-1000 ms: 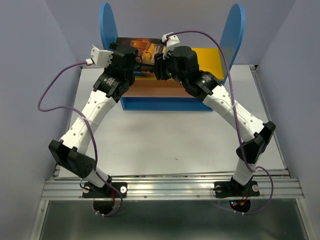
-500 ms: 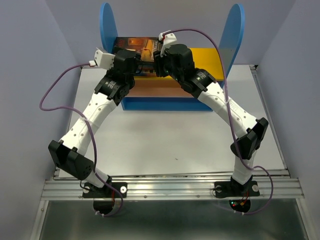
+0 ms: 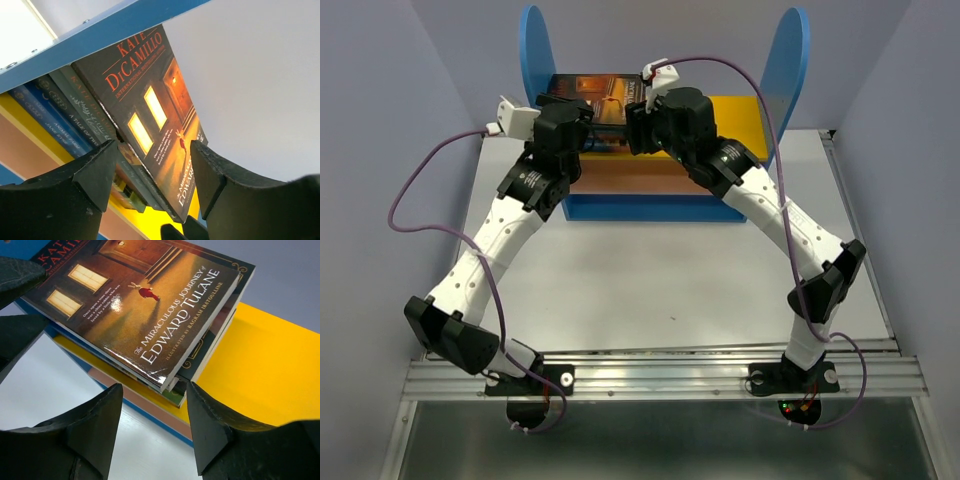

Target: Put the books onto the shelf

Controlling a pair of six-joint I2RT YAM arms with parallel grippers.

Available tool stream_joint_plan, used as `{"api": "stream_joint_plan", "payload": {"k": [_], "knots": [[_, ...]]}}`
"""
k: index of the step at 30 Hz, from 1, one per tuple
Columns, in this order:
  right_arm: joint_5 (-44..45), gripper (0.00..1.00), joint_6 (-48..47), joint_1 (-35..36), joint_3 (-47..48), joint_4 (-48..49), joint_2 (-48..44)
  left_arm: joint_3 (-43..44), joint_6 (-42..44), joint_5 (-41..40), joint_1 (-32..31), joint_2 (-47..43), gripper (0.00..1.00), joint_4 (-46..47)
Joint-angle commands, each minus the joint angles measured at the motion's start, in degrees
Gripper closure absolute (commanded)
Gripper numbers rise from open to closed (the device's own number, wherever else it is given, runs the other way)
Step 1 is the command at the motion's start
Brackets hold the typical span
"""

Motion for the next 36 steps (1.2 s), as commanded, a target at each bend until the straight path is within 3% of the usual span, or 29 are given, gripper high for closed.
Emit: {"api": "stream_joint_plan", "payload": {"k": [1,6,13,23,30,34,36], "knots": [[3.35,0.39,-1.33,0.37,-1.31,3.61,-4.44,0.23,1.82,-1.96,0.28,-1.36,0.3,2.98],[4.23,0.29,-1.95,0.37,-1.4,3.62,-4.0,1.28,2.0,-1.26,0.28,0.13,0.34,2.8],[3.27,0.24,-2.39,-0.68,0.53,3.44,-1.81,2.25,1.82,-0.55,0.98,1.36,0.38,3.07],[-7.45,0.25,0.95,-4.19,4.13,2.82,1.62,2.43,1.12,-0.64,1.68,1.37,0.39,2.89],[-9.74,0.25,1.57,-4.73,4.84,3.0,2.5,0.5,3.57,2.08,1.68,-0.92,0.39,3.94],[-11.67,0.26,1.57,-4.73,5.71,2.91,3.29,-4.24,6.04,3.49,1.68,-5.39,0.36,7.01],[-12.2,0.27,1.65,-4.73,5.89,3.0,3.47,-5.83,7.7,3.67,1.68,-6.98,0.26,7.37]]}}
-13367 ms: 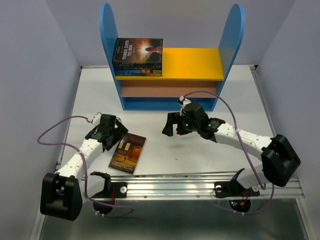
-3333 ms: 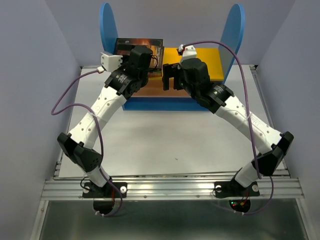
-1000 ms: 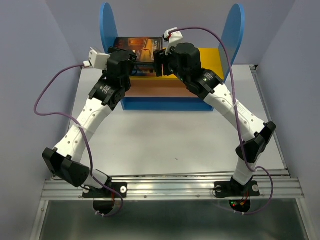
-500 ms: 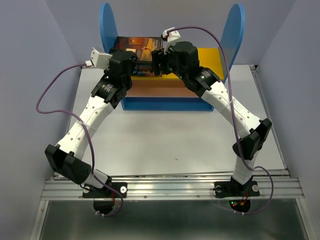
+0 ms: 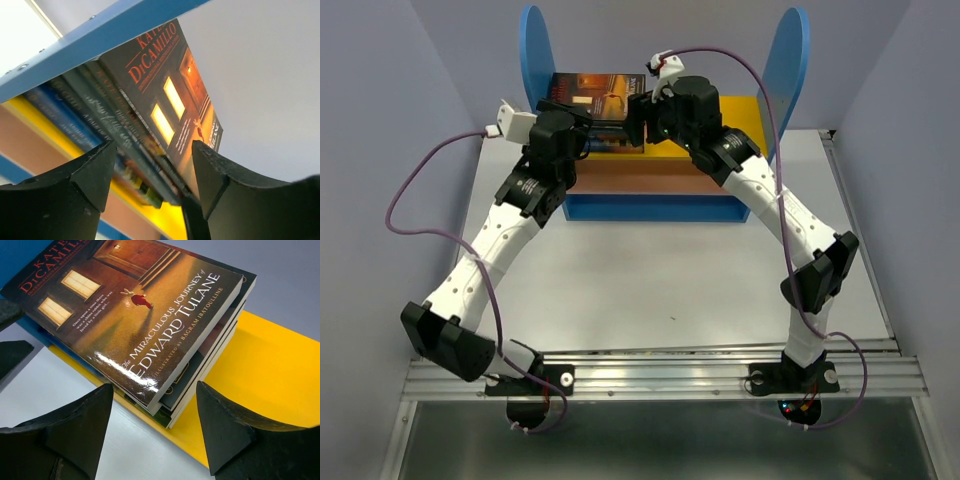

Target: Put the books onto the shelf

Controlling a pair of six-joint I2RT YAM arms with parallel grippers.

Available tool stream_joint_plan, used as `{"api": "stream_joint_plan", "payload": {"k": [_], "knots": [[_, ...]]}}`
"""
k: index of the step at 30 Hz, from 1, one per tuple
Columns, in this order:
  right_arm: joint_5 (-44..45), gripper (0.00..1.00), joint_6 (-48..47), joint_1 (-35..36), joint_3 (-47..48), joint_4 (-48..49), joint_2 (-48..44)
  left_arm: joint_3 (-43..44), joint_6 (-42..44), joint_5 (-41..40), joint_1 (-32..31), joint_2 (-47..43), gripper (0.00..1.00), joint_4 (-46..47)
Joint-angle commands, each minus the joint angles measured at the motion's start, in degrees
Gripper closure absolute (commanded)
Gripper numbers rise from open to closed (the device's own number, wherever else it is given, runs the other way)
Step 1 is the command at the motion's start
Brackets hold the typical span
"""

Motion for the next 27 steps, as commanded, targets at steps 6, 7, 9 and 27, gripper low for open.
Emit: {"api": "stream_joint_plan", "payload": {"k": [6,7,9,27], "knots": [[-5.53,0.28,1.18,0.02,4.0,2.08,0.5,-6.84,7.57,-2.24,0.2,-13.74,0.14,4.84],[-5.97,0.28,1.26,0.02,4.0,2.08,0.5,-7.28,7.57,-2.95,0.2,-14.54,0.14,4.76],[-6.67,0.29,1.7,0.02,4.17,1.99,0.67,-8.42,7.49,-5.06,0.2,-15.86,0.13,4.58],[-12.73,0.47,5.04,0.02,3.21,2.08,-0.47,-10.71,5.11,-10.34,0.2,-19.39,0.12,2.12]]}}
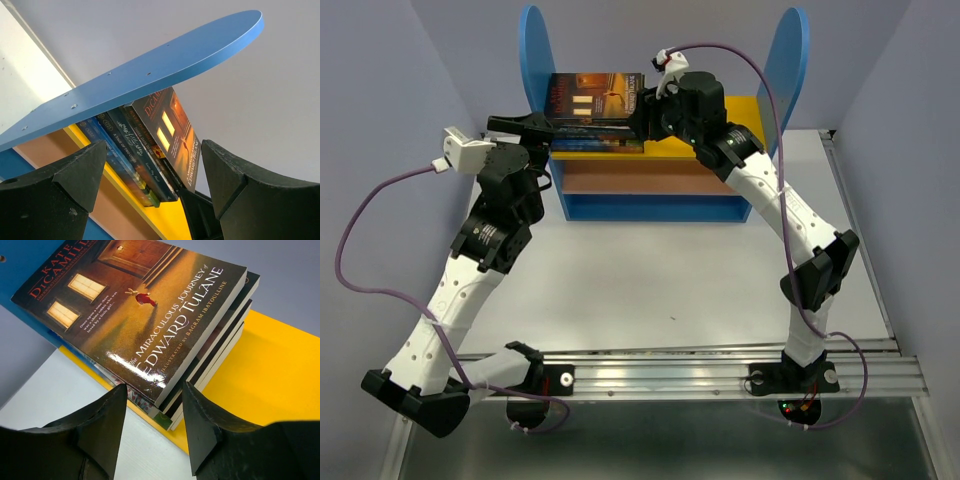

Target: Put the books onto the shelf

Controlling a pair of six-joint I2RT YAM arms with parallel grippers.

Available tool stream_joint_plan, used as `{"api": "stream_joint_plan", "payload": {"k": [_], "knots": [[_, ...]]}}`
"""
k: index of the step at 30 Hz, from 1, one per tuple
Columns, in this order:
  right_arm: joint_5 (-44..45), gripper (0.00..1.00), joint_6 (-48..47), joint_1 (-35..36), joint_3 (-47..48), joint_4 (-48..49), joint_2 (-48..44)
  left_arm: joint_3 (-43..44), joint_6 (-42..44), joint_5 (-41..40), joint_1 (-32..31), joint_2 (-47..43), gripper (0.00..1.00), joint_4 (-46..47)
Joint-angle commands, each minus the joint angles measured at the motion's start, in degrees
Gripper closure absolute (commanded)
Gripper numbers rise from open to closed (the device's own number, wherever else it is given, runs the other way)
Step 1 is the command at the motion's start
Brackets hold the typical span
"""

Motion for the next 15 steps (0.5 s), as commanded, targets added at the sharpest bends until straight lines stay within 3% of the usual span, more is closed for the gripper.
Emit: {"api": "stream_joint_plan", "payload": {"k": [1,8,15], "knots": [[-7.34,0.47,1.9,1.57,1.74,2.08,-1.56,-0.42,0.09,-2.08,0.26,-0.3,0.12,0.59],[-8.31,0.44,1.28,1.57,0.07,2.34,-2.71,0.2,-0.09,-1.72,0.26,1.28,0.12,0.41],[-7.09,0.3,-0.92,1.57,0.07,2.34,-2.88,1.17,0.26,-0.84,0.35,3.12,0.12,0.15]]}}
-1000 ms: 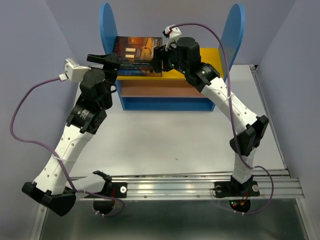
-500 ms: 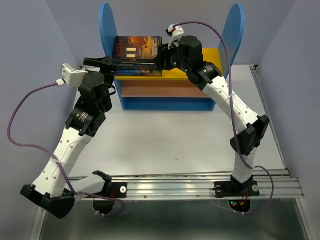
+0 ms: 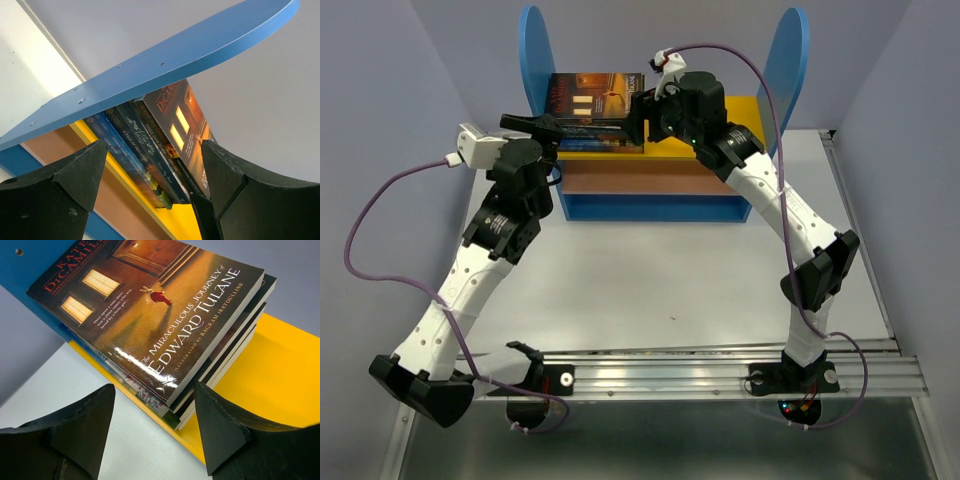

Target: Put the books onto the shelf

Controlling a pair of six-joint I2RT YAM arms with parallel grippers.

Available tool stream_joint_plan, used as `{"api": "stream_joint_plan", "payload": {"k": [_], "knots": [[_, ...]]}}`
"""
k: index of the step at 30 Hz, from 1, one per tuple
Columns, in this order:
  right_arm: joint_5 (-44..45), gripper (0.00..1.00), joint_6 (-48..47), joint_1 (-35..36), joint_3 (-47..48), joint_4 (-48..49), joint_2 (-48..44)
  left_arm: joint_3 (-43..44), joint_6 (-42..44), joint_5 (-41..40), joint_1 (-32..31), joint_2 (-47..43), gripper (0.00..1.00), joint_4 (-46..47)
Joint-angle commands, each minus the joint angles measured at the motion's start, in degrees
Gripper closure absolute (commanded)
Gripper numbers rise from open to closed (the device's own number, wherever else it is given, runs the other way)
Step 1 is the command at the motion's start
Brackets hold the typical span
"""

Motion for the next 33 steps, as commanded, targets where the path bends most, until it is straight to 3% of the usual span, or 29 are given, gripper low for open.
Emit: {"api": "stream_joint_plan", "payload": {"k": [1,20,24,27,33], "knots": [[-1.54,0.29,-0.72,1.72,0.33,2.3,-2.86,1.34,0.72,-0.71,0.35,0.5,0.12,0.46],[5.25,0.27,-2.3,1.72,2.36,2.48,-2.51,1.25,1.25,-0.71,0.35,0.07,0.11,0.1],[9.03,0.25,-3.01,1.72,1.04,2.56,-3.91,1.25,1.95,-0.45,0.26,-0.02,0.02,0.1],[9.83,0.26,-3.1,1.72,-0.36,2.83,-5.49,1.17,2.57,-0.18,0.35,-0.29,0.01,0.02],[7.19,0.43,-2.66,1.72,-0.72,3.09,-6.29,0.73,2.74,-0.18,0.35,-0.9,0.01,-0.25]]}}
